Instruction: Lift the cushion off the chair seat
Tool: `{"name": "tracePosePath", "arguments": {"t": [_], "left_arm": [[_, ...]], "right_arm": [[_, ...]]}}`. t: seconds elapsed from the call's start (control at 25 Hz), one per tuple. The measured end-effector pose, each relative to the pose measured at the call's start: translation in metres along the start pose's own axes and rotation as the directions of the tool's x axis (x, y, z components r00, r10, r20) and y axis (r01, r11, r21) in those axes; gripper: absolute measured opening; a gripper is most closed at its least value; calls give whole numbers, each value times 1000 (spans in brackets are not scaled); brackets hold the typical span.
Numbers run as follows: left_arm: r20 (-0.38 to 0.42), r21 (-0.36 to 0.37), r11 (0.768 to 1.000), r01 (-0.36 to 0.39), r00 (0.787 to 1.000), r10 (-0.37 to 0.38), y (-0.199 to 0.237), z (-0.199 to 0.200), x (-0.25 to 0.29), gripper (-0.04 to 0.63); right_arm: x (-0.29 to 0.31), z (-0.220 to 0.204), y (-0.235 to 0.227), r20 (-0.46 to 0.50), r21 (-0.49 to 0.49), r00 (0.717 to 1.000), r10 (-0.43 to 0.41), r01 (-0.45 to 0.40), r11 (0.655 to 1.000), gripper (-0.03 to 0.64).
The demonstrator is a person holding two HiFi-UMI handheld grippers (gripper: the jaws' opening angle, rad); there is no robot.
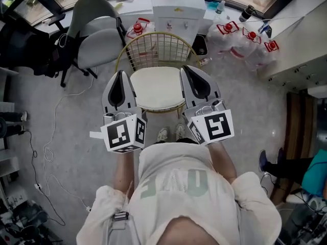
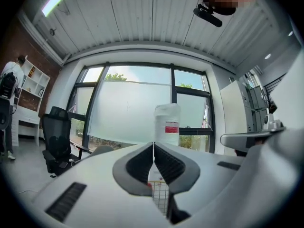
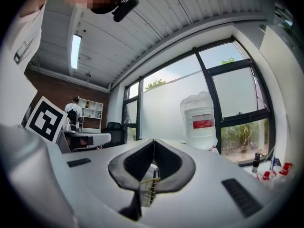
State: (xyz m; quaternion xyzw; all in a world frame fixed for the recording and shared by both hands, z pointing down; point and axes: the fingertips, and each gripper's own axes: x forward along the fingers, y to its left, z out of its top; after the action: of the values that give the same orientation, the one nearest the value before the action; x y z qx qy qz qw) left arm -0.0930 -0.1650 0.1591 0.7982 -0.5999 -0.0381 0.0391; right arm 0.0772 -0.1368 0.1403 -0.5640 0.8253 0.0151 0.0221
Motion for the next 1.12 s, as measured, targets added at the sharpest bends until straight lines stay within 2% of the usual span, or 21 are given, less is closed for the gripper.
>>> {"name": "tracePosePath", "arguments": {"t": [0.16, 0.28, 0.36, 0.48, 0.56, 0.64, 0.68, 0.72, 0.76, 0.88, 0.92, 0.96, 1.0, 1.08, 1.12], "left_arm": [[36, 2, 999, -48, 998, 48, 0, 9, -1, 18], [70, 6, 999, -53, 996, 52, -2, 15, -3, 18], [83, -19, 998, -60, 995, 62, -1, 16, -5, 18], [90, -167, 985, -43, 994, 58, 3, 11, -2, 18], [96, -263, 965, -8, 995, 34, 6, 6, 2, 20], [104, -326, 944, 42, 995, -8, 5, 0, 7, 26], [107, -369, 927, 69, 994, -31, 5, -5, 10, 62], [109, -419, 903, 93, 993, -52, 5, -10, 14, 124], [109, -466, 878, 111, 992, -67, 6, -15, 16, 158], [96, -551, 826, 117, 992, -77, 12, -31, 16, 177], [90, -591, 798, 113, 993, -74, 16, -38, 14, 178], [88, -649, 752, 112, 993, -72, 20, -46, 13, 178], [95, -719, 685, 117, 993, -70, 24, -54, 12, 177], [132, -841, 521, 145, 989, -62, 31, -71, 8, 178], [149, -879, 449, 160, 987, -61, 34, -79, 5, 178]], "right_arm": [[5, 1, -5, 13, 9, 999, 37, -37, 999, 17], [10, -5, -7, 12, 28, 998, 58, -59, 998, 17], [12, -9, -4, 4, 38, 997, 76, -76, 996, 17], [13, -13, 0, -4, 48, 996, 93, -92, 995, 17], [13, -19, 2, -19, 55, 995, 97, -95, 994, 17], [15, -27, 2, -45, 58, 994, 97, -94, 994, 17], [16, -31, 1, -60, 61, 994, 94, -90, 994, 17], [16, -35, -1, -73, 66, 993, 88, -84, 994, 17], [16, -40, -3, -86, 76, 993, 82, -76, 994, 17], [13, -56, -8, -126, 117, 990, 66, -52, 992, 17], [12, -61, -8, -137, 130, 989, 61, -43, 991, 17], [12, -66, -9, -146, 140, 988, 55, -35, 990, 17], [12, -69, -10, -154, 148, 987, 49, -26, 989, 17], [11, -75, -9, -166, 159, 985, 38, -11, 987, 17], [10, -78, -8, -170, 159, 985, 34, -7, 987, 17]]}}
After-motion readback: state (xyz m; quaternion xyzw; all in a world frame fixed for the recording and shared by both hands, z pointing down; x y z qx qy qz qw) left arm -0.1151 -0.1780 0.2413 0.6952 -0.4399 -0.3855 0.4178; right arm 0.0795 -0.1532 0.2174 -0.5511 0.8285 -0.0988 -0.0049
